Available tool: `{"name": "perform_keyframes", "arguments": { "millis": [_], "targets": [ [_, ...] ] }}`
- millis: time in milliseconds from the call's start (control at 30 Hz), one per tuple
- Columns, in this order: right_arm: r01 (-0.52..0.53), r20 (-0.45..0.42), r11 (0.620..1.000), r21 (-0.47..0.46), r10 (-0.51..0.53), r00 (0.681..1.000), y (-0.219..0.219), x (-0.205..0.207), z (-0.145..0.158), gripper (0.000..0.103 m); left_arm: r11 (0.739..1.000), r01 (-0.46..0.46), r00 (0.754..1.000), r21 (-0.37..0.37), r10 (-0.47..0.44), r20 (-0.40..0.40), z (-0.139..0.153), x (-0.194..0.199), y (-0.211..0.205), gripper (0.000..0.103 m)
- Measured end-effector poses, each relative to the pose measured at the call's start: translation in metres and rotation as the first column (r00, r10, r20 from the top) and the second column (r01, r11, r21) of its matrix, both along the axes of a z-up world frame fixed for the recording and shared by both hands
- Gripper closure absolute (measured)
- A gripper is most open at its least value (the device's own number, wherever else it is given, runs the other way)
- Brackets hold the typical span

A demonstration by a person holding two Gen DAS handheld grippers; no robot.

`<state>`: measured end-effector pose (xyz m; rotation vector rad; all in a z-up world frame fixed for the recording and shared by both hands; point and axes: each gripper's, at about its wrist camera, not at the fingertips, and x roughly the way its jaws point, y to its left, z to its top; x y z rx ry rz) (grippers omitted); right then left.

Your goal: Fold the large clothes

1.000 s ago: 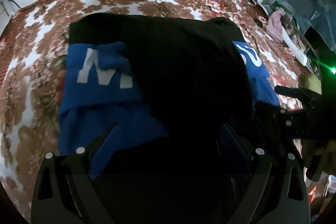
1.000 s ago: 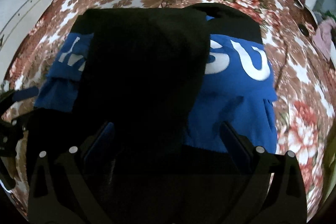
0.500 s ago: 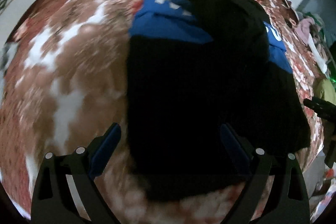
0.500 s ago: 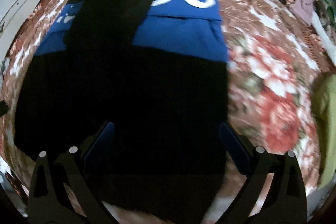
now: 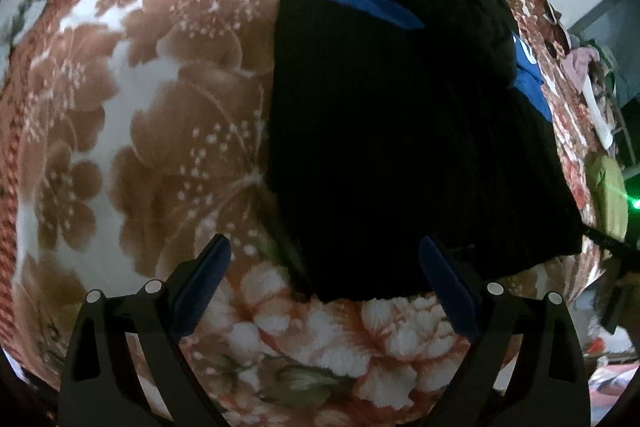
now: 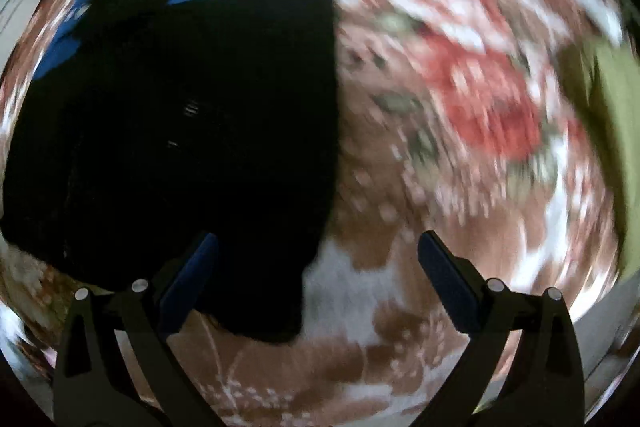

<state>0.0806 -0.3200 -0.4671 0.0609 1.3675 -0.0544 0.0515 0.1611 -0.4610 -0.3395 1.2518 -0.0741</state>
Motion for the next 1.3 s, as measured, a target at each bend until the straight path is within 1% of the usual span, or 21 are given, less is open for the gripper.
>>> {"name": "perform_keyframes", "arguments": {
  "millis": [67, 133, 200, 300, 367, 400, 433, 533, 600, 667, 767, 833, 867, 933, 967, 1067, 1100, 1133, 1200, 1267, 1300],
  "targets": [
    [0.054, -0.022, 0.994, 0.093, -0.052, 0.998, -0.012, -0.007, -0.004, 0.005, 0.997, -0.039, 0.999, -0.059, 0.039, -0.002, -0.001, -0.002, 0.005, 0.011],
    [0.069, -0.029, 0.988, 0.139, -0.065, 0.997, -0.016, -0.011, -0.006, 0.005, 0.985, -0.072, 0.997, -0.156, 0.073, 0.003, -0.001, -0.002, 0.010, 0.011],
    [0.066, -0.033, 0.983, 0.168, -0.061, 0.998, -0.015, -0.013, -0.009, 0.005, 0.974, -0.074, 0.997, -0.215, 0.080, 0.018, -0.001, 0.000, 0.008, 0.011],
    [0.089, -0.020, 0.971, 0.224, -0.087, 0.996, -0.013, -0.014, -0.011, 0.005, 0.964, -0.046, 0.999, -0.260, 0.052, 0.017, -0.007, 0.007, -0.001, 0.011],
    [0.087, -0.018, 0.969, 0.230, -0.085, 0.996, -0.009, -0.013, -0.015, 0.005, 0.962, -0.037, 0.999, -0.271, 0.031, -0.023, -0.021, 0.010, -0.007, 0.011],
    [0.086, -0.021, 0.970, 0.229, -0.083, 0.996, -0.006, -0.012, -0.019, 0.005, 0.969, -0.051, 0.997, -0.243, 0.036, -0.064, -0.033, 0.009, -0.009, 0.011],
    [0.092, -0.024, 0.967, 0.237, -0.088, 0.996, -0.003, -0.011, -0.022, 0.005, 0.968, -0.058, 0.996, -0.243, 0.040, -0.077, -0.039, 0.008, -0.009, 0.012],
    [0.140, -0.051, 0.947, 0.289, -0.130, 0.990, 0.001, -0.009, -0.022, 0.005, 0.972, -0.041, 0.997, -0.231, 0.025, -0.069, -0.041, 0.007, -0.014, 0.012],
    [0.151, -0.058, 0.930, 0.335, -0.139, 0.989, 0.004, -0.001, -0.020, 0.005, 0.969, -0.007, 0.999, -0.247, -0.006, -0.052, -0.033, 0.011, -0.021, 0.018],
    [0.139, -0.054, 0.930, 0.342, -0.128, 0.990, 0.011, 0.003, -0.015, 0.005, 0.959, 0.027, 0.999, -0.282, -0.035, -0.025, -0.021, 0.017, -0.029, 0.021],
    [0.078, -0.043, 0.943, 0.324, -0.068, 0.997, 0.028, 0.008, -0.014, 0.004, 0.957, 0.062, 0.998, -0.282, -0.064, 0.002, -0.016, 0.019, -0.036, 0.019],
    [0.080, -0.063, 0.945, 0.316, -0.063, 0.996, 0.032, 0.012, -0.020, 0.004, 0.959, 0.029, 0.999, -0.281, -0.040, -0.034, -0.030, 0.021, -0.031, 0.020],
    [0.109, -0.080, 0.938, 0.328, -0.087, 0.993, 0.032, 0.015, -0.019, 0.004, 0.959, -0.003, 0.998, -0.284, -0.015, -0.063, -0.038, 0.021, -0.027, 0.025],
    [0.153, -0.089, 0.915, 0.373, -0.129, 0.988, 0.030, 0.017, -0.011, 0.004, 0.940, -0.062, 0.996, -0.335, 0.037, -0.082, -0.041, 0.018, -0.016, 0.028],
    [0.163, -0.089, 0.907, 0.388, -0.139, 0.986, 0.030, 0.018, -0.006, 0.004, 0.923, -0.085, 0.995, -0.376, 0.060, -0.078, -0.037, 0.016, -0.011, 0.028],
    [0.150, -0.098, 0.920, 0.361, -0.122, 0.988, 0.031, 0.019, -0.010, 0.004, 0.901, -0.114, 0.993, -0.418, 0.088, -0.081, -0.040, 0.013, -0.003, 0.027],
    [0.146, -0.126, 0.930, 0.337, -0.110, 0.986, 0.031, 0.020, -0.021, 0.004, 0.902, -0.121, 0.992, -0.414, 0.089, -0.095, -0.046, 0.013, -0.002, 0.028],
    [0.146, -0.145, 0.929, 0.340, -0.102, 0.984, 0.031, 0.020, -0.031, 0.004, 0.906, -0.128, 0.989, -0.403, 0.088, -0.116, -0.054, 0.014, -0.001, 0.035],
    [0.141, -0.137, 0.933, 0.332, -0.100, 0.985, 0.034, 0.021, -0.036, 0.004, 0.901, -0.138, 0.988, -0.411, 0.094, -0.124, -0.056, 0.014, 0.000, 0.040],
    [0.141, -0.138, 0.937, 0.319, -0.102, 0.985, 0.038, 0.022, -0.036, 0.004, 0.887, -0.116, 0.991, -0.447, 0.074, -0.110, -0.051, 0.014, -0.002, 0.060],
    [0.153, -0.147, 0.930, 0.336, -0.108, 0.983, 0.039, 0.022, -0.034, 0.009, 0.883, -0.090, 0.994, -0.460, 0.053, -0.091, -0.047, 0.014, -0.005, 0.062]
  ]
}}
